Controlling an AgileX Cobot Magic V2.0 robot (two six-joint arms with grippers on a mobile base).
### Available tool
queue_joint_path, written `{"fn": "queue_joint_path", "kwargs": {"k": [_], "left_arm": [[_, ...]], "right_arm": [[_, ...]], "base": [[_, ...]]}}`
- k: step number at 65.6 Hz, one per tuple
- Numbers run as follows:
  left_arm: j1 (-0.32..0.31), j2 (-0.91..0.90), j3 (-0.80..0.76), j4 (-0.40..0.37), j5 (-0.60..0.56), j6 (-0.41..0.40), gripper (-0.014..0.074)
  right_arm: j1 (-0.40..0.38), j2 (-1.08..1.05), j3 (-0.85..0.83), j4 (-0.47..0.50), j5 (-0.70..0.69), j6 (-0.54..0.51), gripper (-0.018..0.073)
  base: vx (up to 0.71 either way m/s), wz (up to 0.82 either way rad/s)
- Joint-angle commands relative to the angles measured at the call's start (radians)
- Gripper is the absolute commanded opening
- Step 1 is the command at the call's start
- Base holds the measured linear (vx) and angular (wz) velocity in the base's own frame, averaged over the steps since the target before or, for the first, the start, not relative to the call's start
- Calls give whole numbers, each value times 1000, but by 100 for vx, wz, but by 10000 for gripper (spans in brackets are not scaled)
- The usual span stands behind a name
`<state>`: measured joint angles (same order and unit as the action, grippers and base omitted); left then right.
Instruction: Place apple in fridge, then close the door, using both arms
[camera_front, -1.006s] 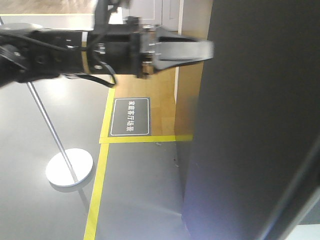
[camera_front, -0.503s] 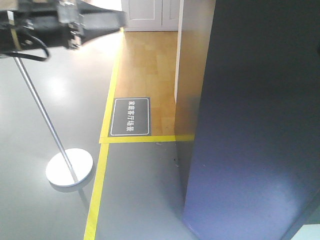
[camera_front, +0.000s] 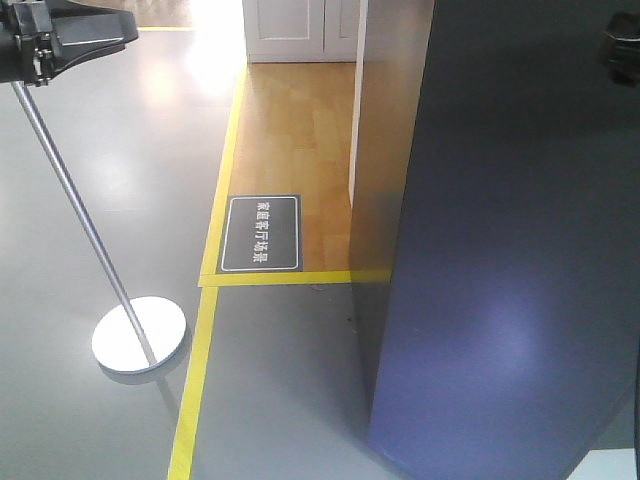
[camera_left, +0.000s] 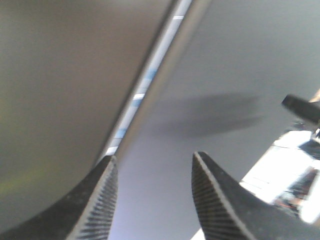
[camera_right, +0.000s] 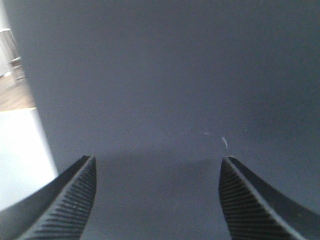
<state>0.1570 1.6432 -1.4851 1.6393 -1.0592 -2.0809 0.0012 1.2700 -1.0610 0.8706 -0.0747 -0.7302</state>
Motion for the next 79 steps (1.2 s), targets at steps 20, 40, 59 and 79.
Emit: {"fn": "queue_joint_path", "kwargs": {"k": [20,40,59,79], "left_arm": [[12,-51,-30,15,87,-9,346],[12,-51,-30,16,91,-9,346],[12,-51,-30,21,113,-9,346],[12,-51,-30,27,152,-9,346]], "right_arm": [[-3,133,-128,2,-134,-8,495],[-3,247,-242,3,-134,-8,495],[-3,351,-375,3,-77,-8,494],[-3,454,-509,-4,21,-10,494]], "base": [[0,0],[0,0],[0,0],[0,0]]}}
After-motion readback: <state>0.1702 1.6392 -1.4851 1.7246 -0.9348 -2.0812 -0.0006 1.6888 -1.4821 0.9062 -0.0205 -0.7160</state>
